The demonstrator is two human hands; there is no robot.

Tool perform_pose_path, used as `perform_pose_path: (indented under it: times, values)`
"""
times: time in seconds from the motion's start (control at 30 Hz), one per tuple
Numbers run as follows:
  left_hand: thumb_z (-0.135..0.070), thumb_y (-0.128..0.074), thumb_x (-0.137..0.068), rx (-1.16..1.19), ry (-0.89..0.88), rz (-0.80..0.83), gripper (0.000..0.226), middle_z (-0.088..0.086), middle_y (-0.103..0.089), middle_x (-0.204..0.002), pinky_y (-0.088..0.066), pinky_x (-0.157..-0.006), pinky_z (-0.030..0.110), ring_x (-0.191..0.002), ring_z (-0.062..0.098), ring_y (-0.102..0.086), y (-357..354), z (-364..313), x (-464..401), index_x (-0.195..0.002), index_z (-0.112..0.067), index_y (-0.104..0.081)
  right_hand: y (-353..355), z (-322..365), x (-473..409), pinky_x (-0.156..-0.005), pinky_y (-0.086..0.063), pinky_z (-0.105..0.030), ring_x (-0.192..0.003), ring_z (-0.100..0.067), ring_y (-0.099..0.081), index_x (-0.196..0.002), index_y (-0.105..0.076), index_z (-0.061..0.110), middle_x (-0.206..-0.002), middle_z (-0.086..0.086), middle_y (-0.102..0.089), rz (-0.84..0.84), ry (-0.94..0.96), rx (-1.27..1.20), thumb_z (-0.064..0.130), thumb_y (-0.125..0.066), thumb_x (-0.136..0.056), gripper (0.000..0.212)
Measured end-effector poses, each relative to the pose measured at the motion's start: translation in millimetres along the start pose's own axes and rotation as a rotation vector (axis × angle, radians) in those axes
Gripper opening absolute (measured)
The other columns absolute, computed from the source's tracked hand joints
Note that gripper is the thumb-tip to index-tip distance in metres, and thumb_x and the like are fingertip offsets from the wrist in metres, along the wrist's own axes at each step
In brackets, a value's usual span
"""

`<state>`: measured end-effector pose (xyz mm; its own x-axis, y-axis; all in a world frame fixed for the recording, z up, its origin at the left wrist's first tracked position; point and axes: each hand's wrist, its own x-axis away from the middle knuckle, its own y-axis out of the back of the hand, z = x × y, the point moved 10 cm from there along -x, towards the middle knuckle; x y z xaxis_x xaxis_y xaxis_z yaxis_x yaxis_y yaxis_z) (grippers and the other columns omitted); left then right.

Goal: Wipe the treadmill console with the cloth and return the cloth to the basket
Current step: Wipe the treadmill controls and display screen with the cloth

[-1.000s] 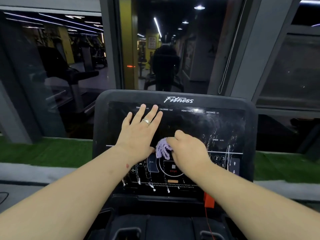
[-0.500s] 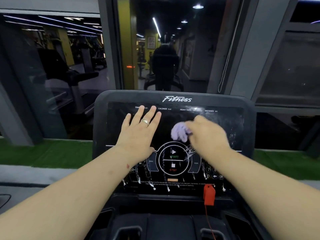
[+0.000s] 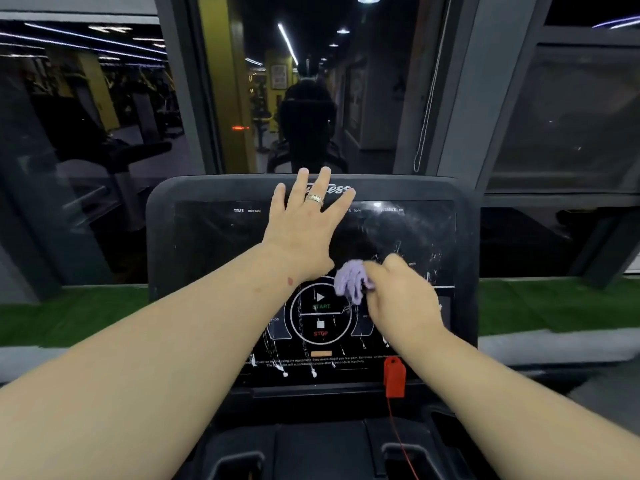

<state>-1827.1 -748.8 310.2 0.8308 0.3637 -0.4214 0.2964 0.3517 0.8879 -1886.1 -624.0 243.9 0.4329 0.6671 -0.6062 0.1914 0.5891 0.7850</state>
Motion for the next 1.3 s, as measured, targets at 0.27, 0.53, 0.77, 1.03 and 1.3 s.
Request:
perform_pose_path:
  times: [0.27,0.53,0.77,1.03,1.3]
  values:
    - [-0.043,-0.08,-0.072,-0.002,0.051,0.026,0.124,0.011,0.022,-0.168,0.0,-0.122,0.066,-0.153,0.042,0.022,-7,-6,-4,-0.159,-0.04,0.007,27,-37,-25,-0.05,-0.031,-0.028,-0.056,-0.023,-0.039,-0.085,-0.065,0.018,-0.077,0.0,-0.04,-0.095,-0.133,-0.006,0.006,-0.064,-0.077,0.014]
    - [-0.054,-0.086,-0.069,-0.009,0.09,0.089,0.134,0.018,0.031,-0.163,0.0,-0.117,0.073,-0.148,0.05,0.028,-11,-19,-8,-0.156,-0.046,0.015,35,-57,-35,-0.049,-0.036,-0.029,-0.061,-0.031,-0.051,-0.087,-0.067,0.02,-0.078,0.001,-0.041,-0.039,-0.039,0.074,0.008,-0.066,-0.074,0.018]
    - [-0.038,-0.082,-0.072,-0.018,0.058,0.052,0.128,0.008,0.028,-0.166,-0.001,-0.118,0.073,-0.151,0.043,0.027,-11,-25,-7,-0.159,-0.038,0.011,16,-31,-6,-0.043,-0.04,-0.03,-0.051,-0.03,-0.052,-0.082,-0.069,0.015,-0.072,-0.004,-0.046,0.097,0.245,0.131,0.006,-0.074,-0.061,0.023]
    - [-0.049,-0.081,-0.073,-0.037,0.027,0.063,0.127,0.011,0.028,-0.166,0.0,-0.119,0.071,-0.152,0.038,0.027,-13,-32,-8,-0.161,-0.028,0.009,13,-32,9,-0.043,-0.029,-0.027,-0.051,-0.029,-0.047,-0.08,-0.065,0.013,-0.074,-0.004,-0.044,0.033,0.109,0.055,0.001,-0.071,-0.063,0.021]
    - [-0.051,-0.083,-0.071,-0.047,0.061,0.05,0.132,0.012,0.028,-0.166,0.003,-0.118,0.071,-0.151,0.04,0.028,-16,-35,-8,-0.16,-0.026,0.01,28,-54,-13,-0.049,-0.032,-0.028,-0.054,-0.025,-0.037,-0.08,-0.062,0.018,-0.077,0.0,-0.039,-0.072,-0.098,-0.053,0.004,-0.065,-0.074,0.016]
